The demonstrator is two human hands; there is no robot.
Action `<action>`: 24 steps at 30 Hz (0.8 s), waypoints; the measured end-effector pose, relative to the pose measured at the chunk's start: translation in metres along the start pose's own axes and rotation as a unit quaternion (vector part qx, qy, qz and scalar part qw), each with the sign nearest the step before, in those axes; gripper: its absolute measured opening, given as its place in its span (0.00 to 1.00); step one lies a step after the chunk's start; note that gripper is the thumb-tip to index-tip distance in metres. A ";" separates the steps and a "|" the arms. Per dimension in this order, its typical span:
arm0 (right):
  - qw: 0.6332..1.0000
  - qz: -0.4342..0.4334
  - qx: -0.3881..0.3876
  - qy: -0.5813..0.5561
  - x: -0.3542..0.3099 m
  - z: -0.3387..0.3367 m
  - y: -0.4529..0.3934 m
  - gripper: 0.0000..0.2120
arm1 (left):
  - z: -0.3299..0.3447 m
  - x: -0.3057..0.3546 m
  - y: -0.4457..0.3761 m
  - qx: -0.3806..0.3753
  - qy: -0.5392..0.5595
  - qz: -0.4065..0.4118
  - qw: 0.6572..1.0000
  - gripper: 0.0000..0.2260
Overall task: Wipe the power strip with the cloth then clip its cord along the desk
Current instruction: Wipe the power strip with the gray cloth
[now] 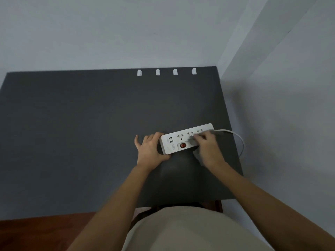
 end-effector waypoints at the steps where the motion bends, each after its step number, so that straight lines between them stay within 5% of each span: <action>1: 0.998 -0.057 -0.017 -0.023 -0.031 0.008 0.007 0.23 | 0.000 0.001 -0.002 0.001 -0.002 -0.001 1.000 0.28; 4: 0.980 -0.188 -0.051 -0.044 -0.062 0.015 0.024 0.21 | -0.003 0.000 -0.006 0.000 -0.017 0.021 1.000 0.28; 10: 0.984 0.139 0.113 -0.015 0.055 -0.033 -0.011 0.13 | 0.004 0.007 -0.004 -0.041 0.111 -0.017 0.993 0.26; 16: 0.986 -0.096 -0.013 -0.136 -0.058 -0.012 0.015 0.14 | 0.006 0.003 -0.002 -0.062 0.210 -0.067 0.973 0.24; 19: 0.980 0.099 0.077 -0.154 -0.001 -0.048 -0.016 0.10 | 0.010 -0.001 0.007 -0.091 0.250 -0.112 0.957 0.25; 21: 0.927 0.239 0.163 -0.240 0.041 -0.074 -0.031 0.14 | 0.013 -0.003 0.011 -0.103 0.268 -0.136 0.948 0.27; 22: 0.902 0.262 0.200 -0.279 0.056 -0.082 -0.037 0.17 | 0.013 -0.004 0.011 -0.107 0.275 -0.145 0.944 0.28; 24: 0.911 0.258 0.219 -0.235 0.068 -0.084 -0.045 0.23 | 0.014 -0.006 0.012 -0.110 0.288 -0.160 0.938 0.30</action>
Point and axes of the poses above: each hand's wrist, its own y-axis away from the middle knuckle, its own z-axis out of the palm, x = y × z, the point moved 8 cm from there along -y, towards the middle knuckle, and after that the axes turned 14 degrees about x, right-handed, at the moved point
